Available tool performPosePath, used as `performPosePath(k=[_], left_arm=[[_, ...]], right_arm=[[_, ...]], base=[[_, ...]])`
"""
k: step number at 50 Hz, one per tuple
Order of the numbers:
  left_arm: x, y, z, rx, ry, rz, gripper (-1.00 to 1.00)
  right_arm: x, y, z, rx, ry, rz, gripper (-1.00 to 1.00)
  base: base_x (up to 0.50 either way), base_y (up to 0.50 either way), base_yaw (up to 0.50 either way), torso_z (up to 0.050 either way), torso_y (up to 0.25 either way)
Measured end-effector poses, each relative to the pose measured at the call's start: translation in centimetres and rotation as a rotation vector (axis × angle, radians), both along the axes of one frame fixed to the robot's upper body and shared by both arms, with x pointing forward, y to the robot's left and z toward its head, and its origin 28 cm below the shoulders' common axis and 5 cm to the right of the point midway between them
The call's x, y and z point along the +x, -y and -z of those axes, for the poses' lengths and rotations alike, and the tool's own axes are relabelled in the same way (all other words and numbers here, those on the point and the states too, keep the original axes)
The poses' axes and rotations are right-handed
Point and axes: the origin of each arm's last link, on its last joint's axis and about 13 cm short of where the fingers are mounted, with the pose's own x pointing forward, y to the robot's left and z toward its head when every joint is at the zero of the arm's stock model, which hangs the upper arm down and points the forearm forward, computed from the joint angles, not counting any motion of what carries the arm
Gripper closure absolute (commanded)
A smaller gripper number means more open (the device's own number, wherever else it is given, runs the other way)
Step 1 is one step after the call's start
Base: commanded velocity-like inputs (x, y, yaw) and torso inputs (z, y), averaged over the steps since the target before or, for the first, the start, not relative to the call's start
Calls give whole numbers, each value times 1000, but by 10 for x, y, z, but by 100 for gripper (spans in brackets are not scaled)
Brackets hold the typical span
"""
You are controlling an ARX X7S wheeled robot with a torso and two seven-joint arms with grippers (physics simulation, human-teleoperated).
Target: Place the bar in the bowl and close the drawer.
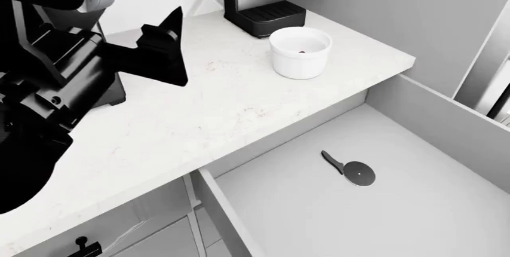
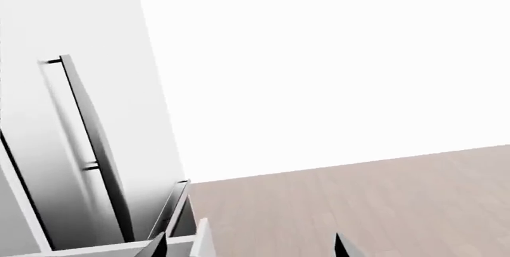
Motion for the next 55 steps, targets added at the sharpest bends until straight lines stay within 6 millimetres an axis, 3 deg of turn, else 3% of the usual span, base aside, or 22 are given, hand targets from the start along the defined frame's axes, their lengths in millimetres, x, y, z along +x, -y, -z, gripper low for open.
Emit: performPosePath(k=[27,55], left_arm=[[0,1,4,-1,-9,1,-100],[1,2,8,-1,-19,5,-100]], right_arm=[[-33,27,10,54,-6,150,-100],[-62,51,55,152,-43,270,-100]], base=[[0,0,0,0,0],[0,0,0,0,0]])
